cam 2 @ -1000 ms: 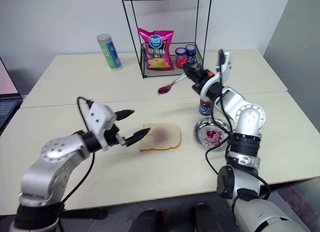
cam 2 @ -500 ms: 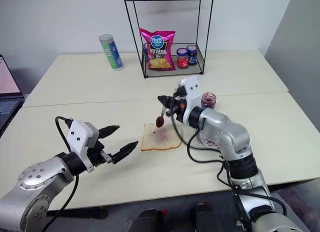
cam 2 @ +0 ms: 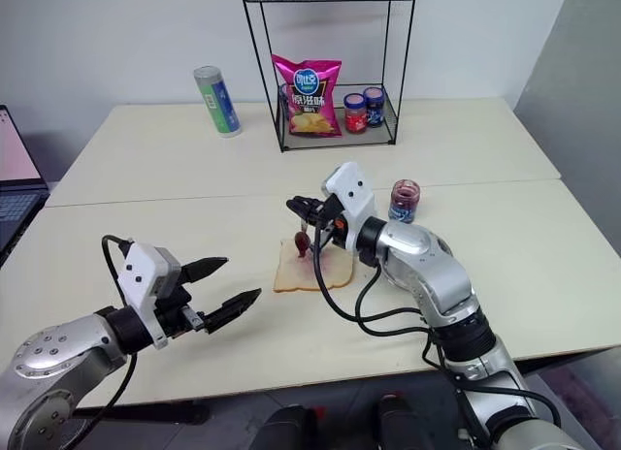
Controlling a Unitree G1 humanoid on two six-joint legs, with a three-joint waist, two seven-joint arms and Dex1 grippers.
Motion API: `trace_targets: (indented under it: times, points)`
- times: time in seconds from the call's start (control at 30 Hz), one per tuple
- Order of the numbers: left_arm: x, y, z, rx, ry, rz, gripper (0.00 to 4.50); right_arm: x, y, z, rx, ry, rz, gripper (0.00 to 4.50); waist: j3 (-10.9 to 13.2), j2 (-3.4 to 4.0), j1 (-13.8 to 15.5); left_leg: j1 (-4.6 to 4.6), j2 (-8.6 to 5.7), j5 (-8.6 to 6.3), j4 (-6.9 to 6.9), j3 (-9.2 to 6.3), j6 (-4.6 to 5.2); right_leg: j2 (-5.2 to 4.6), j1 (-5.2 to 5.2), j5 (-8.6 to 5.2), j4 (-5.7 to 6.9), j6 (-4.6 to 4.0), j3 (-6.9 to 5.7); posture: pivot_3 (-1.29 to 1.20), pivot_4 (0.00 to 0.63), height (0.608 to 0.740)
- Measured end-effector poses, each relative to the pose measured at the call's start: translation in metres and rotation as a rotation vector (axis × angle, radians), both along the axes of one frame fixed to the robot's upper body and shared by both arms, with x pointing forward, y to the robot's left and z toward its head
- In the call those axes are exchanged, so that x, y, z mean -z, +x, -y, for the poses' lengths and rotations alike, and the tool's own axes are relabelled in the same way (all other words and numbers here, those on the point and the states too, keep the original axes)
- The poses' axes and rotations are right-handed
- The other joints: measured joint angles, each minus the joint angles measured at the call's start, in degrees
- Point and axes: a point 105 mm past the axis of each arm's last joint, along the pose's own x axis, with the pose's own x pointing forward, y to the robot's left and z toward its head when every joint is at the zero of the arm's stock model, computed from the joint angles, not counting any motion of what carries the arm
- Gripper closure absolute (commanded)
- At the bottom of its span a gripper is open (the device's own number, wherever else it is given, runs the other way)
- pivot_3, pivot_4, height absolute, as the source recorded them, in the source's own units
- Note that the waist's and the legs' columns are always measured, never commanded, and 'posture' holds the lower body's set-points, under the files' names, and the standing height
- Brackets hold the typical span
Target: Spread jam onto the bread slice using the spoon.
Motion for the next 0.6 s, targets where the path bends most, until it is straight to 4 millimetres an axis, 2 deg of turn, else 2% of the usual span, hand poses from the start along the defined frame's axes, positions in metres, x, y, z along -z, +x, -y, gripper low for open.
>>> trace_targets:
  times: [0.23,0.4,0.5,0.6]
  points:
    - [0.001,0.004,-0.011,-0.013,0.016,-0.018,0.00,-0.001,0.002,0.001,0.013,0.012,-0.017,4.46,0.0,0.00,0.0,0.00,0.00,0.00,-0.02,-0.01,0.00,0.00,0.00,-0.02,0.00,-0.04,-0.01,0.00,0.150,0.740]
    - [0.001,0.005,-0.014,-0.020,0.017,-0.017,0.00,-0.004,0.021,0.011,0.128,0.273,-0.322,4.46,0.0,-0.01,0.0,0.00,0.02,0.00,-0.01,-0.05,0.00,-0.02,0.00,-0.01,0.04,-0.06,-0.02,0.00,0.150,0.740]
    - [-0.002,0.006,-0.014,-0.017,0.022,-0.003,0.00,0.004,0.030,0.014,0.160,0.389,-0.508,4.46,0.0,0.00,0.0,-0.01,0.01,0.00,-0.01,-0.04,0.00,-0.04,0.00,0.01,0.02,-0.09,-0.02,0.00,0.150,0.740]
    - [-0.002,0.007,-0.014,-0.018,0.023,0.000,0.00,0.016,0.033,0.013,0.171,0.431,-0.639,4.46,0.0,0.01,0.0,-0.02,0.00,0.00,-0.04,-0.01,0.00,-0.05,-0.01,0.01,-0.01,-0.09,-0.02,0.00,0.150,0.740]
